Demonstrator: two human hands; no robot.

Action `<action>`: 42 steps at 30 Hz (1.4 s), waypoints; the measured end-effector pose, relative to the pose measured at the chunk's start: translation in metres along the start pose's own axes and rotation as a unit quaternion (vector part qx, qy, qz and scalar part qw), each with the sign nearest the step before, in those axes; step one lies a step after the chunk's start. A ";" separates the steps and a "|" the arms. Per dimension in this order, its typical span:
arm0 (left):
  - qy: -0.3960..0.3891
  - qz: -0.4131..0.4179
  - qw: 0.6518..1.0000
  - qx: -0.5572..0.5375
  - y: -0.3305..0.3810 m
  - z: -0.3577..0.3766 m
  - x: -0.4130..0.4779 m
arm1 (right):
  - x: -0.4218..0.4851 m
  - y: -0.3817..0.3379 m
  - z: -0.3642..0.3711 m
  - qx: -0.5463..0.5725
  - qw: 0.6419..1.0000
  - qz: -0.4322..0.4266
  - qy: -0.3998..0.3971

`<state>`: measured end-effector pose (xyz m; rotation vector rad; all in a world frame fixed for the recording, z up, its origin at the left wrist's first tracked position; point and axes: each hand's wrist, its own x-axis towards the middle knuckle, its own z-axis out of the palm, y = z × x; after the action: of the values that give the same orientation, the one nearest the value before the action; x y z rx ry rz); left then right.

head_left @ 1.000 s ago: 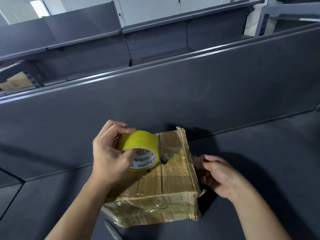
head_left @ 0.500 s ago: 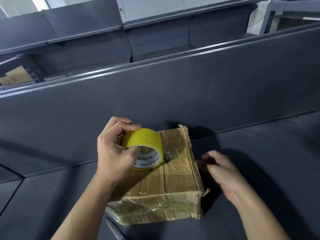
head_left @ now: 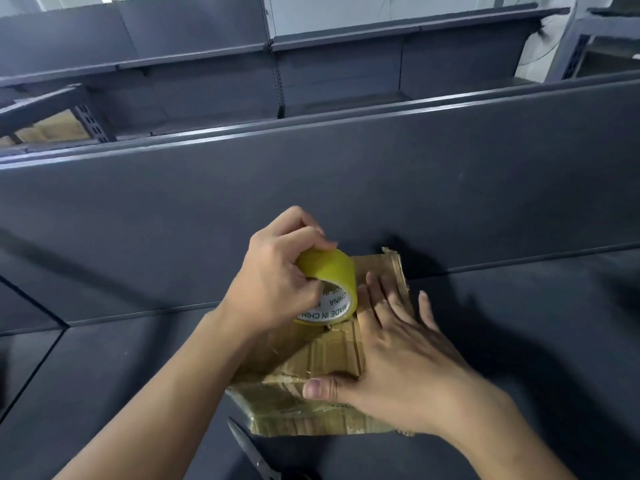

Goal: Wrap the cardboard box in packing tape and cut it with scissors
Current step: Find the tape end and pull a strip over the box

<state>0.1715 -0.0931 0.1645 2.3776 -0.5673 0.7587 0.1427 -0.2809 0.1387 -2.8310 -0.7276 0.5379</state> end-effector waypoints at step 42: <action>-0.276 -0.058 0.941 0.190 -0.061 -0.138 -0.097 | 0.004 -0.002 -0.015 -0.090 0.986 -0.056 -0.129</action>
<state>0.0795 0.0603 0.1726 2.9739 -0.5239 0.1370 0.1508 -0.2788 0.1522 -2.8918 -1.0230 0.8723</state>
